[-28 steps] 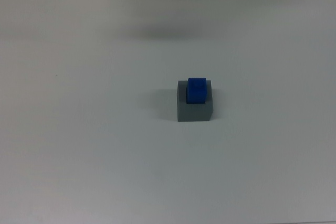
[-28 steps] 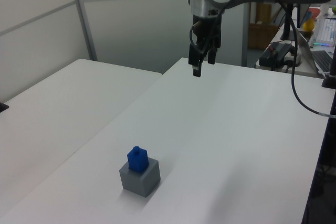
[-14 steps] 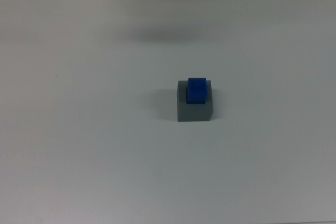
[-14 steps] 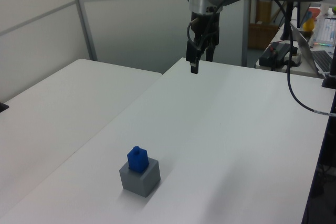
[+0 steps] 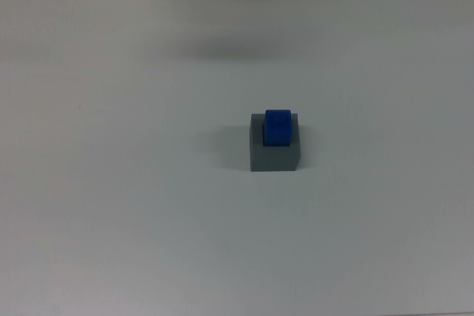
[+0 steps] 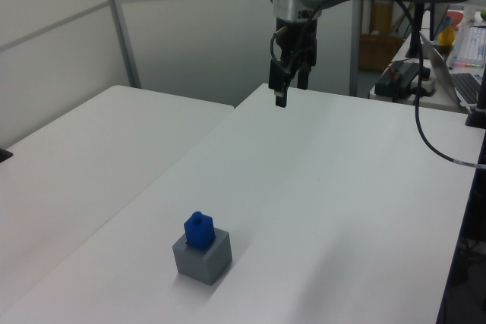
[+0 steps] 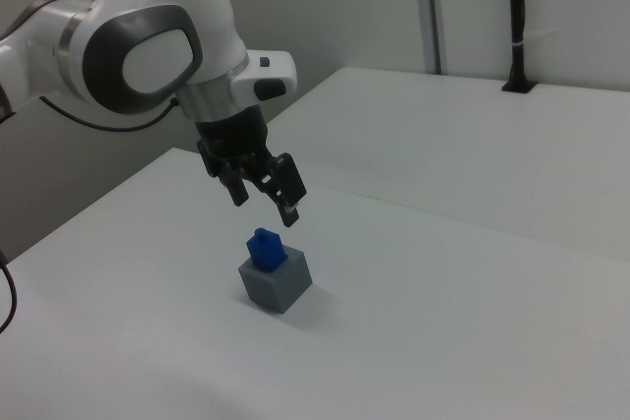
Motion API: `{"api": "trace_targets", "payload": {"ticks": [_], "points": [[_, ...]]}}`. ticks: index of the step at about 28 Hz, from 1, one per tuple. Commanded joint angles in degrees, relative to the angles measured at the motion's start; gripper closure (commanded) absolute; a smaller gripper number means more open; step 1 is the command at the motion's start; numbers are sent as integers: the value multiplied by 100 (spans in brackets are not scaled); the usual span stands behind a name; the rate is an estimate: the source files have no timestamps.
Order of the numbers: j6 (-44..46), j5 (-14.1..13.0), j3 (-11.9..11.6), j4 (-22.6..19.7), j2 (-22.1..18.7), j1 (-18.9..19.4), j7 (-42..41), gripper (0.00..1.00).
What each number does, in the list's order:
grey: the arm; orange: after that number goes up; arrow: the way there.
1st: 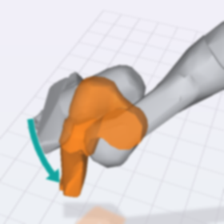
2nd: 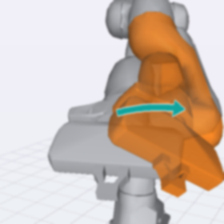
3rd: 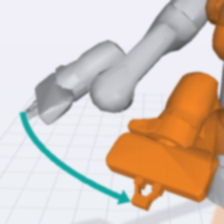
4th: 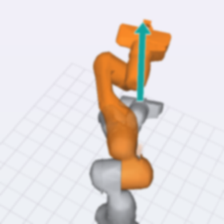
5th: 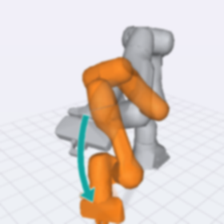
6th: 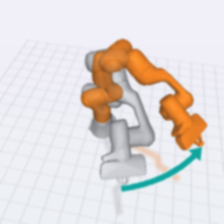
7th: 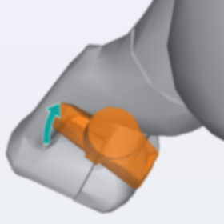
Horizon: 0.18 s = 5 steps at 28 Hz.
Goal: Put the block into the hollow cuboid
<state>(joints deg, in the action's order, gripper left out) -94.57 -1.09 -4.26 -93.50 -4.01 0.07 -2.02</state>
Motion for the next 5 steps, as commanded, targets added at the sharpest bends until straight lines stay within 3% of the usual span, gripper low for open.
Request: {"api": "trace_targets", "payload": {"ticks": [1, 5], "points": [[71, -120, 31, 86, 50, -25, -18, 0], [79, -120, 39, 86, 50, -16, 17, 0]]}}
